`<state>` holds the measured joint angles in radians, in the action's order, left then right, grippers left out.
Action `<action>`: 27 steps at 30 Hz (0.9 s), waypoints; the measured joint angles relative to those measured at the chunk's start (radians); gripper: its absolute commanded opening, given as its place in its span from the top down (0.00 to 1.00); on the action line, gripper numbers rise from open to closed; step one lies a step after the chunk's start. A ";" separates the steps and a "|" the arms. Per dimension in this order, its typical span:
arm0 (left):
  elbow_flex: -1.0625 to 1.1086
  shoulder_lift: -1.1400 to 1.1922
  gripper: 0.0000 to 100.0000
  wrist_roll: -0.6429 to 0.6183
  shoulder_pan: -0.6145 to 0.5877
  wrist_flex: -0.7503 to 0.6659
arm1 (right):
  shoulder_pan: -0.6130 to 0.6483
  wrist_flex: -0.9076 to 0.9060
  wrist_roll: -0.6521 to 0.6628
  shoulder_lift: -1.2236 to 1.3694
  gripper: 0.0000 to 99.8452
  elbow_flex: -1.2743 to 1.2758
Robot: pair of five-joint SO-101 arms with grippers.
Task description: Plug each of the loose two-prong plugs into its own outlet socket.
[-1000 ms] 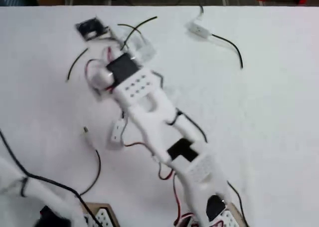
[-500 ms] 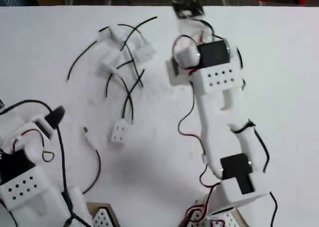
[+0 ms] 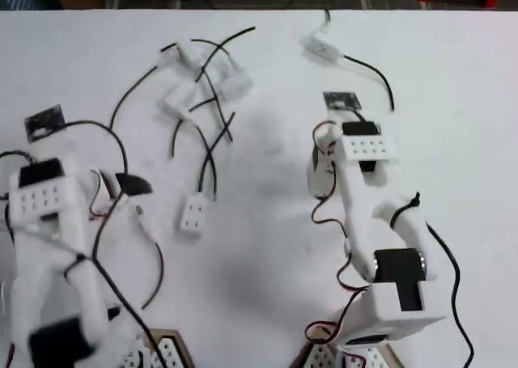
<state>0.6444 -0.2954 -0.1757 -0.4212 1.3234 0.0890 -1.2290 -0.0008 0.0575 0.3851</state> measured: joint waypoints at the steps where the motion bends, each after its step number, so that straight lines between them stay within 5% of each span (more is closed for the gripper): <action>1: -0.025 0.044 0.61 -0.018 0.000 0.020 | -0.002 0.029 0.000 0.000 0.62 0.021; 7: -0.066 0.083 0.61 -0.161 0.069 0.091 | 0.005 0.213 0.000 0.000 0.62 0.121; 11: 0.012 0.081 0.68 -0.206 0.150 -0.011 | 0.003 0.256 0.000 -0.002 0.62 0.138; 27: 0.258 0.081 0.73 -0.123 0.120 -0.368 | 0.005 0.264 0.000 0.000 0.62 0.138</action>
<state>0.9022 -0.2140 -0.2984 -0.3015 0.9551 0.0936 -0.9651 -0.0008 0.0575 0.5232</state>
